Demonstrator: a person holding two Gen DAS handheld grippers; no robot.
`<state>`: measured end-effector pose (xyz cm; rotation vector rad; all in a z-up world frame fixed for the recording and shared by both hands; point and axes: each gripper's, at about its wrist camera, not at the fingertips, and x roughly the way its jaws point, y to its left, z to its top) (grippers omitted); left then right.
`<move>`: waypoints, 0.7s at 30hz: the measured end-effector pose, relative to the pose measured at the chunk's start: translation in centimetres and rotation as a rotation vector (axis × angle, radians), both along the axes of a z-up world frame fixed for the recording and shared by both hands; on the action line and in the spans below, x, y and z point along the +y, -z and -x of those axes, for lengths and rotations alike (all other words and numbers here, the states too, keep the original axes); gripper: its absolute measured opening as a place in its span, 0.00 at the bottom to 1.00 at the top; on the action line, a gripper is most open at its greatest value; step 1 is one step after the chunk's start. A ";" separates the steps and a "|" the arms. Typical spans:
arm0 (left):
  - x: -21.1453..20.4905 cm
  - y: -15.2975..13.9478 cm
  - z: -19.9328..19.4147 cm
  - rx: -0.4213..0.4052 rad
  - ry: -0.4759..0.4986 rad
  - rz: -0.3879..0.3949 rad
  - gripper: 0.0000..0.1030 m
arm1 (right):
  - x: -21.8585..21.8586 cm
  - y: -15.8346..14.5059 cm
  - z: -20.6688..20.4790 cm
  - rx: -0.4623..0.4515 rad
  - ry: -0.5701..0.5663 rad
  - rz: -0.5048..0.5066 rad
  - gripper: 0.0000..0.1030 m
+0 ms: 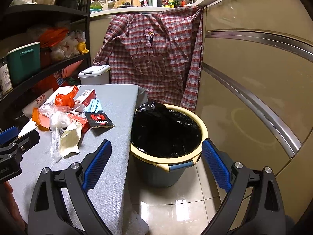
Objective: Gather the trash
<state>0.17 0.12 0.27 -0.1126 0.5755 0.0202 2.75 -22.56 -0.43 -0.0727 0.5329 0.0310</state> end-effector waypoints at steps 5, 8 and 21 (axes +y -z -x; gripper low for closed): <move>0.1 0.2 0.1 -0.003 0.003 0.001 0.92 | -0.1 0.0 0.0 -0.002 0.004 0.001 0.89; 0.1 0.0 0.1 -0.004 0.003 -0.003 0.92 | -0.2 -0.1 0.0 -0.003 0.007 -0.002 0.89; 0.5 -0.2 0.0 -0.006 -0.002 0.005 0.92 | -0.3 -0.2 0.1 -0.004 0.006 0.001 0.89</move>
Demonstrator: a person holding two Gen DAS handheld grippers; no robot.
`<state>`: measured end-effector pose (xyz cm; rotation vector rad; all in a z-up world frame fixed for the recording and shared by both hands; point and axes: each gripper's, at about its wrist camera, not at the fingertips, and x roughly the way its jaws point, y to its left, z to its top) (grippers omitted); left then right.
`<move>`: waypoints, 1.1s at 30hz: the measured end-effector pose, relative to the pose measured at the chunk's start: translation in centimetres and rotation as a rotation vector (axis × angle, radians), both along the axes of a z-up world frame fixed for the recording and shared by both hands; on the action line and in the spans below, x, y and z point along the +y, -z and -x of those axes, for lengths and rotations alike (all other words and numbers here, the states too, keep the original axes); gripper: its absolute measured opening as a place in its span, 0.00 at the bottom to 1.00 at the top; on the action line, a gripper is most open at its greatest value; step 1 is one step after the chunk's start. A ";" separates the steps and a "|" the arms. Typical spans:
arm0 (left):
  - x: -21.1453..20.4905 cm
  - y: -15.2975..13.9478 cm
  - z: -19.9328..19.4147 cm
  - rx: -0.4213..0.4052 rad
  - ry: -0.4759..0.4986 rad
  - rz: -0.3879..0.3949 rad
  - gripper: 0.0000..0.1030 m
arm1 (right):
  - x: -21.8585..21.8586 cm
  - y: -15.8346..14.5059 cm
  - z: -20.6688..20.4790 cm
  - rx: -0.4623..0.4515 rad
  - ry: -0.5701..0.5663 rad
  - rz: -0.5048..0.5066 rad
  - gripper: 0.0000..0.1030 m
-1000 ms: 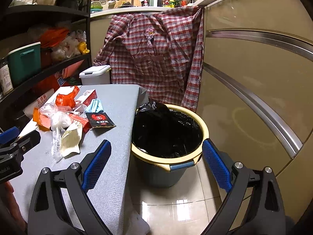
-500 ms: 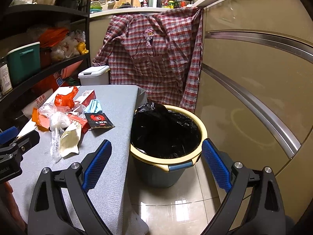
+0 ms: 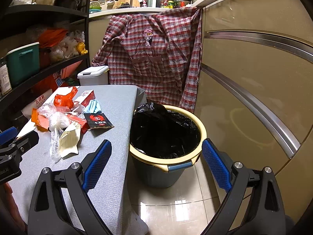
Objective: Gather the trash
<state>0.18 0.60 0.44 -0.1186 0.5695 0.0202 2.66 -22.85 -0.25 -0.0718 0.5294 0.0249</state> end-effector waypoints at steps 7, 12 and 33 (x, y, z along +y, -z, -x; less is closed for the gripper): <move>-0.2 0.1 0.1 0.000 0.001 -0.001 0.92 | -0.1 0.0 0.0 -0.001 0.000 0.001 0.89; 0.0 -0.2 -0.2 0.000 0.001 0.000 0.92 | -0.1 0.0 0.0 0.000 0.001 0.000 0.89; -0.5 -0.4 0.2 -0.026 -0.030 -0.024 0.88 | -0.3 -0.3 0.0 -0.024 0.005 -0.003 0.79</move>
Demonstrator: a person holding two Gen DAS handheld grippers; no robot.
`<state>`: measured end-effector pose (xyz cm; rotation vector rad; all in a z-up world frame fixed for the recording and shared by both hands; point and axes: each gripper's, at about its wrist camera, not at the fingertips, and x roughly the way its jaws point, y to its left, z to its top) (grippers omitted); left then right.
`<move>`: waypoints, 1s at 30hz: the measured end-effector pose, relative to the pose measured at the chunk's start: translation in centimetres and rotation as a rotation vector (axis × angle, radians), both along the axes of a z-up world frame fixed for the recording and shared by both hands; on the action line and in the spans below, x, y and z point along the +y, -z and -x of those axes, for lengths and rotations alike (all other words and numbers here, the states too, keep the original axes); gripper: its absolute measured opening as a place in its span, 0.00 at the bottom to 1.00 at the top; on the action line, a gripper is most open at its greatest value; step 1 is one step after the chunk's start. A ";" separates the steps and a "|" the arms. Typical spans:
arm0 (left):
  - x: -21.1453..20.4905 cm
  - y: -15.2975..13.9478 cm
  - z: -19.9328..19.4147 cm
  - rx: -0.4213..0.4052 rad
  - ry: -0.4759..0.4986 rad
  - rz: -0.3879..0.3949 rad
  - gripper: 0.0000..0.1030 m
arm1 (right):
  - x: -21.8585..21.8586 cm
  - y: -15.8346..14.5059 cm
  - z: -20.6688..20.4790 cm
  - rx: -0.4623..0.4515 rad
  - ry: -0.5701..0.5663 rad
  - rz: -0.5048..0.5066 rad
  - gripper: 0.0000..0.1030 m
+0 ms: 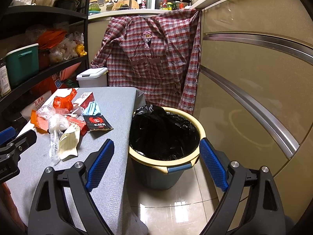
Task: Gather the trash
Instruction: 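Grasp the black crab-print packet with the right gripper while the left gripper grasps the clear plastic bag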
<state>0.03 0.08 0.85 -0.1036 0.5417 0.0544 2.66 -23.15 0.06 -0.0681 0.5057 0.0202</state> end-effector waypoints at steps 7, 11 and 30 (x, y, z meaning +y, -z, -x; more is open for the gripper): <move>0.1 -1.1 0.4 -0.073 -0.015 -0.029 0.80 | 0.5 -1.0 -0.2 -0.024 -0.033 -0.063 0.64; 1.3 -2.4 -0.1 -0.066 0.011 0.018 0.71 | 1.9 -1.9 -1.1 -0.016 -0.094 -0.055 0.54; 13.4 -6.9 -9.1 -0.083 -0.010 -0.031 0.28 | 9.4 -3.3 -12.8 0.017 -0.397 -0.101 0.16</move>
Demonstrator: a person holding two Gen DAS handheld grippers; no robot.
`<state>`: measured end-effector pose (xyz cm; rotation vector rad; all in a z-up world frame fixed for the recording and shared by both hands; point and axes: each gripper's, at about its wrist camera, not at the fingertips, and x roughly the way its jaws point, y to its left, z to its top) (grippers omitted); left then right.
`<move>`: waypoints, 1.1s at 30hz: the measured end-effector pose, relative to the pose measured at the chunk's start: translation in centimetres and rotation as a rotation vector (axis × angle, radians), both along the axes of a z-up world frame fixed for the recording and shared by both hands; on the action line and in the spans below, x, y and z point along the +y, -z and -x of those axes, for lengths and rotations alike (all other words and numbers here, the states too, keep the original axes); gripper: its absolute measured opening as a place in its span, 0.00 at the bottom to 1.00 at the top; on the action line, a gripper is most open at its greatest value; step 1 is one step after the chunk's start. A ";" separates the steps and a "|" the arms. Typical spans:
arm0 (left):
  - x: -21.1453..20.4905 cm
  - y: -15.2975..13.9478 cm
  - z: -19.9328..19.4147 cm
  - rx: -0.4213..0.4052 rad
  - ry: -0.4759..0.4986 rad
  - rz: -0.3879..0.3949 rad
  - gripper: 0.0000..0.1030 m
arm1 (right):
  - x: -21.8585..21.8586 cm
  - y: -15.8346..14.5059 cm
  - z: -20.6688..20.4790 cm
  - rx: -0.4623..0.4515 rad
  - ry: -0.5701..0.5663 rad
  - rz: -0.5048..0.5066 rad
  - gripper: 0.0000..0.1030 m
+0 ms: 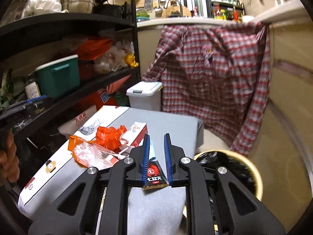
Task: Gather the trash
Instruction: 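Grasp the black crab-print packet with the right gripper while the left gripper grasps the clear plastic bag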
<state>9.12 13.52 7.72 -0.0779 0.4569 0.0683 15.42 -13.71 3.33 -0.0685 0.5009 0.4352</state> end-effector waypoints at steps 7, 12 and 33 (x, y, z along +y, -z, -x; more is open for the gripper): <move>0.1 6.5 -3.0 0.226 0.054 0.147 0.29 | 2.2 7.1 -2.5 0.150 -0.062 0.058 0.20; -0.1 8.5 -4.2 0.294 0.052 0.196 0.54 | 4.5 9.7 -3.3 0.207 -0.125 0.143 0.42; -1.5 12.3 -7.5 0.464 0.037 0.219 0.55 | 4.8 12.8 -4.3 0.272 -0.137 0.262 0.03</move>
